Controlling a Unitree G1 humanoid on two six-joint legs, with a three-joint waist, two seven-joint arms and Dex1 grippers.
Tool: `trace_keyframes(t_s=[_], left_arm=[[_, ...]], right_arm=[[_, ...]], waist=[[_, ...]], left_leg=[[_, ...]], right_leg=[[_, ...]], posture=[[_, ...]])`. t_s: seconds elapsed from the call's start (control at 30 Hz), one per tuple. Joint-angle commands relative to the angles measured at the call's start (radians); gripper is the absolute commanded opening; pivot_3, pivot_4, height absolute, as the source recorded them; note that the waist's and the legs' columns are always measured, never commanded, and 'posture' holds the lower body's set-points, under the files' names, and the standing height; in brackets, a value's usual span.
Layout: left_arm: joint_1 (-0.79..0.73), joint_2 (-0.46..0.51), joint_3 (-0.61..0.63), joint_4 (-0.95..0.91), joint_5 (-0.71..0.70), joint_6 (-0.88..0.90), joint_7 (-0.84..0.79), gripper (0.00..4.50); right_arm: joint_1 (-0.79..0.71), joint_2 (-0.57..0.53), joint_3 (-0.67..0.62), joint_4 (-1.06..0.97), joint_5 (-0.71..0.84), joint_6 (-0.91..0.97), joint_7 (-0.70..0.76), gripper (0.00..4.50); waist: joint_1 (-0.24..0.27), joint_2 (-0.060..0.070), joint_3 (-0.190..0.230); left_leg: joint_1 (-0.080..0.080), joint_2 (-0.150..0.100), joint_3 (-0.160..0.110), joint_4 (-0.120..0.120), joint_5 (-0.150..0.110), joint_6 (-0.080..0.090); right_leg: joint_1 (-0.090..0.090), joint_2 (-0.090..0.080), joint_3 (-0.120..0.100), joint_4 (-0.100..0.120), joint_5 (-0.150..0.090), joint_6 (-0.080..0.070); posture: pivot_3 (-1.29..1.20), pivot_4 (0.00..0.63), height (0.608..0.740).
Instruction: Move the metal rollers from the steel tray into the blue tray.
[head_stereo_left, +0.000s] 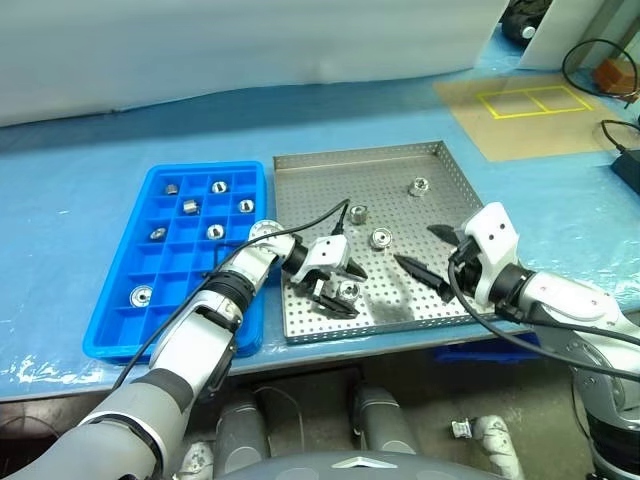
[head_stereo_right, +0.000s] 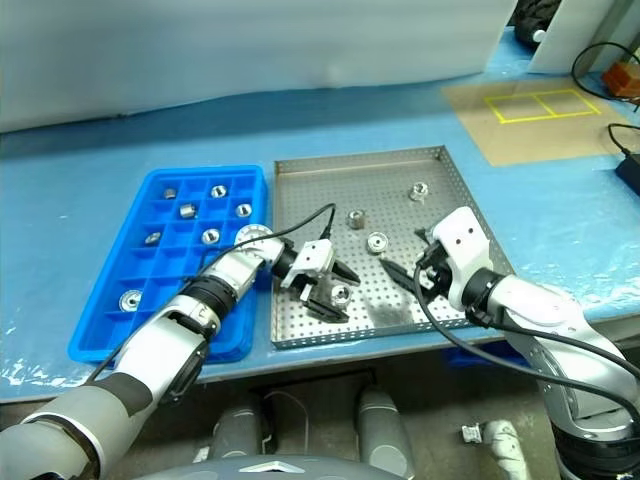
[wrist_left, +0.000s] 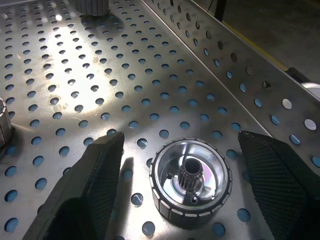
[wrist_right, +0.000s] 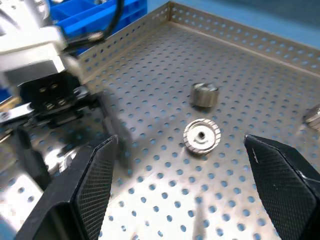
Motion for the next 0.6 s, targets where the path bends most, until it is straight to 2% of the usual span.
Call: trace_keyframes(t_s=[0.03, 0.17, 0.4, 0.53, 0.6], left_arm=[[0.016, 0.002, -0.002, 0.015, 0.004, -0.011, 0.01, 3.84], [0.016, 0.005, 0.004, 0.011, 0.004, -0.01, 0.018, 3.84], [0.024, -0.005, 0.016, 0.011, -0.012, -0.002, 0.029, 3.84], [0.028, -0.009, 0.02, 0.006, -0.013, 0.003, 0.037, 2.61], [0.026, -0.009, 0.018, 0.008, -0.009, 0.01, 0.038, 2.61]], right_arm=[[0.05, -0.052, -0.042, -0.061, 0.039, -0.014, 0.055, 4.16], [0.049, -0.073, -0.066, -0.039, 0.056, -0.022, 0.059, 4.16], [0.04, -0.072, -0.028, -0.052, 0.065, -0.022, 0.042, 4.16], [0.036, -0.076, -0.02, -0.044, 0.057, -0.032, 0.033, 4.16], [0.031, -0.077, -0.017, -0.039, 0.052, -0.037, 0.026, 4.16]], waist=[[-0.001, 0.0, 0.0], [-0.008, 0.0, 0.0], [-0.019, 0.0, 0.0], [-0.021, 0.0, 0.0], [-0.022, 0.0, 0.0]], left_leg=[[0.0, 0.0, 0.0, 0.0, 0.0, 0.0], [0.0, -0.001, 0.0, 0.002, 0.0, 0.0], [0.0, -0.008, -0.001, 0.002, -0.002, 0.003], [-0.001, -0.01, -0.001, 0.002, -0.003, 0.005], [-0.001, -0.011, -0.001, 0.002, -0.003, 0.005]], right_leg=[[0.0, 0.0, 0.0, 0.0, 0.0, 0.0], [0.0, 0.0, 0.001, 0.0, -0.001, 0.002], [0.0, -0.003, 0.005, 0.0, -0.002, 0.003], [0.0, -0.006, 0.005, -0.001, -0.002, 0.004], [0.0, -0.006, 0.005, -0.001, -0.002, 0.004]], posture=[[-0.64, 0.15, 0.74], [-0.64, 0.15, 0.74], [-0.63, 0.15, 0.74], [-0.63, 0.15, 0.74], [-0.63, 0.15, 0.74]])
